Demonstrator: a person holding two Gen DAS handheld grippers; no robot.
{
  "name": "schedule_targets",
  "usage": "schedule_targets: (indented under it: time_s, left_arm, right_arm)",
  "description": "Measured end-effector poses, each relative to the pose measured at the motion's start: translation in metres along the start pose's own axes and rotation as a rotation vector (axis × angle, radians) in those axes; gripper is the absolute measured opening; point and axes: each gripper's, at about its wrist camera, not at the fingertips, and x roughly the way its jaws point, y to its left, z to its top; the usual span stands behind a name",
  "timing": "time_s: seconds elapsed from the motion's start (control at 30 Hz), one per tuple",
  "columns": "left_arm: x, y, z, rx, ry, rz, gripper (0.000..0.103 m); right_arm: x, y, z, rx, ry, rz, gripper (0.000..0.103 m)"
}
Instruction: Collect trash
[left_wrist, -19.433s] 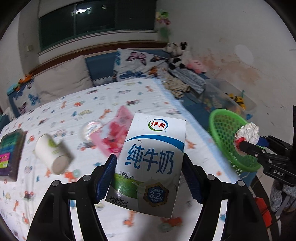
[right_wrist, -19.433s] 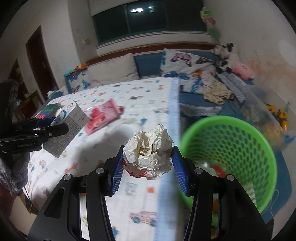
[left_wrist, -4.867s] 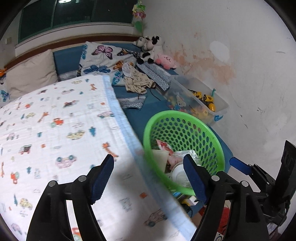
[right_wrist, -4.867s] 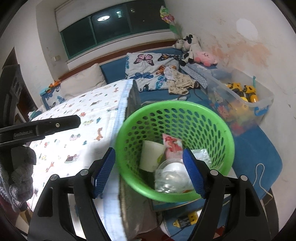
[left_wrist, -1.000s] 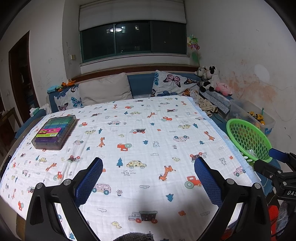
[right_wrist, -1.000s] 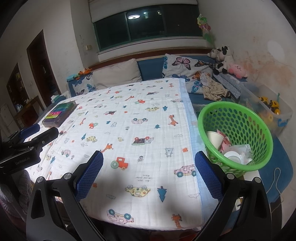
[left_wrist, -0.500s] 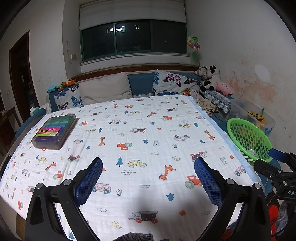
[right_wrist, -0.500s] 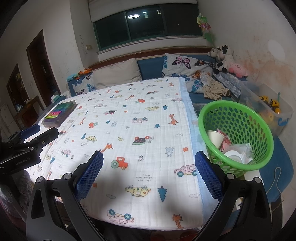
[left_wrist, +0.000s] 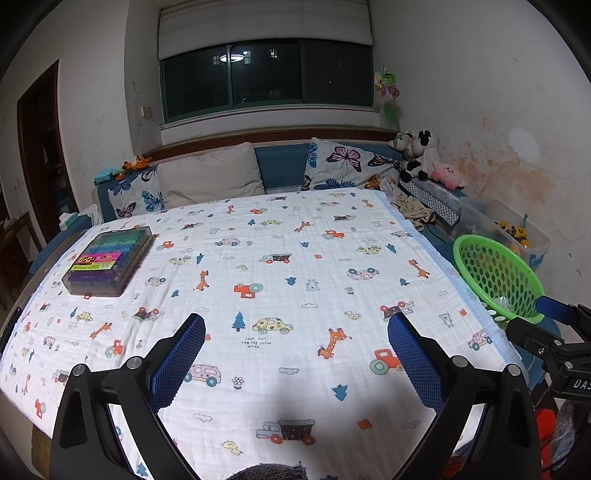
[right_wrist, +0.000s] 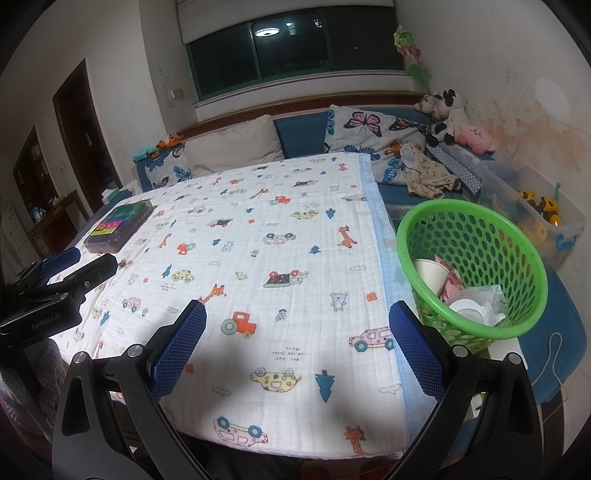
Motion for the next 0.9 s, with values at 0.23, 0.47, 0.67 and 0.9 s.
schedule_targets:
  time_s: [0.23,0.47,0.67,0.9]
  left_arm:
    - [0.0001,0.0001,-0.0009,-0.002,0.001,0.001,0.096]
    - [0.0005,0.0002,0.0001,0.0,0.002,-0.001,0.096]
    - [0.0011,0.0006,0.0002,0.001,0.002,0.001,0.096]
    - [0.0017,0.0013,-0.0008,0.002,0.0,0.004,0.096]
  right_arm:
    - [0.0006,-0.0001,-0.0014,0.002,0.001,0.001,0.098]
    - [0.0009,0.0004,-0.002,0.001,0.003,0.001,0.098]
    - [0.0016,-0.0001,-0.0018,0.002,0.002,0.002,0.098]
    - [0.0036,0.0006,-0.0042,-0.005,0.007,0.004,0.098]
